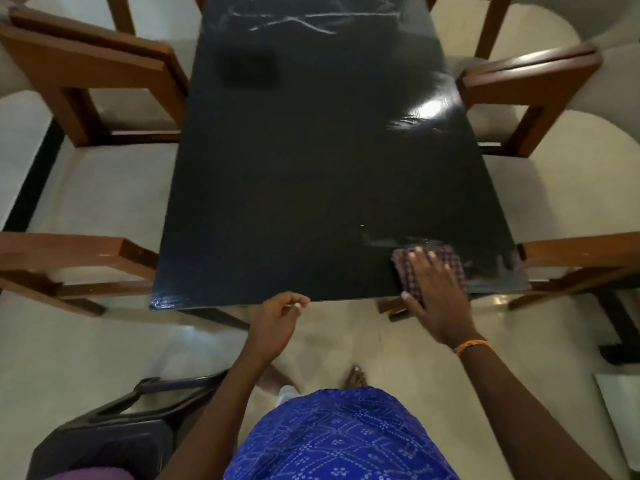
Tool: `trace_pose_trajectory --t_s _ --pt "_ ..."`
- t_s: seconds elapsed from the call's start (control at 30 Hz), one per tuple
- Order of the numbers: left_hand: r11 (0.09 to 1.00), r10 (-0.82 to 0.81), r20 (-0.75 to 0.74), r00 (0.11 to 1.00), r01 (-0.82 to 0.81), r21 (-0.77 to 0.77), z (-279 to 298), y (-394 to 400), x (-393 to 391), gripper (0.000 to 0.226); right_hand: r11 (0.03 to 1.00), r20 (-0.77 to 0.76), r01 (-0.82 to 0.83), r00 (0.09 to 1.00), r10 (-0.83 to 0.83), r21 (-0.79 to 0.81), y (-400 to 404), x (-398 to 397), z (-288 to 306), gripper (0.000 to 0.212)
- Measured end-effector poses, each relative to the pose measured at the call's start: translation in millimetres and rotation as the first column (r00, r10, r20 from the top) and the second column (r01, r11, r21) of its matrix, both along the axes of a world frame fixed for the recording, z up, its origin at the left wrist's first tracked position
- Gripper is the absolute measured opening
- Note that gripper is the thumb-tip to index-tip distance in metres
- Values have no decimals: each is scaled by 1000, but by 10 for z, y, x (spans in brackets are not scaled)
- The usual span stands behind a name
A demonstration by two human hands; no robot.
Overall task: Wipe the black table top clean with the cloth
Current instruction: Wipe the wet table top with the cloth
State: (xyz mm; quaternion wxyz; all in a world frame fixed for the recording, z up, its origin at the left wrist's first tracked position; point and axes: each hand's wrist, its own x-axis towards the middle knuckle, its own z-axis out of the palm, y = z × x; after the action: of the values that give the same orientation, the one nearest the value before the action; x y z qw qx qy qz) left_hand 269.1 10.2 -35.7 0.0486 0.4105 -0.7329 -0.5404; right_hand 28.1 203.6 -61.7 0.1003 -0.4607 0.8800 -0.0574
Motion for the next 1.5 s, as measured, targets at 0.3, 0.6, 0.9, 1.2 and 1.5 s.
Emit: trace_pose_trajectory --t_s 0.3,0.6,0.9,1.2,1.5 --pt "978 43 33 999 -35 -206 71 198 -203 20 922 1 374 927 -376 -101 -32 43 -6 67" --pt "872 240 -41 970 -233 -430 208 89 -77 23 945 212 -294 924 319 -141 -1365 1307 24 64" --pt "863 236 -20 972 -219 -455 225 256 -291 18 905 65 -419 903 424 -72 -1656 870 -32 63" --pt "915 -44 43 998 57 -399 193 461 -671 18 985 -22 152 988 -155 -82 -648 -810 10 64" --pt "935 -76 121 990 113 -337 124 490 -714 17 826 -46 558 826 -562 -80 -70 -1050 6 65"
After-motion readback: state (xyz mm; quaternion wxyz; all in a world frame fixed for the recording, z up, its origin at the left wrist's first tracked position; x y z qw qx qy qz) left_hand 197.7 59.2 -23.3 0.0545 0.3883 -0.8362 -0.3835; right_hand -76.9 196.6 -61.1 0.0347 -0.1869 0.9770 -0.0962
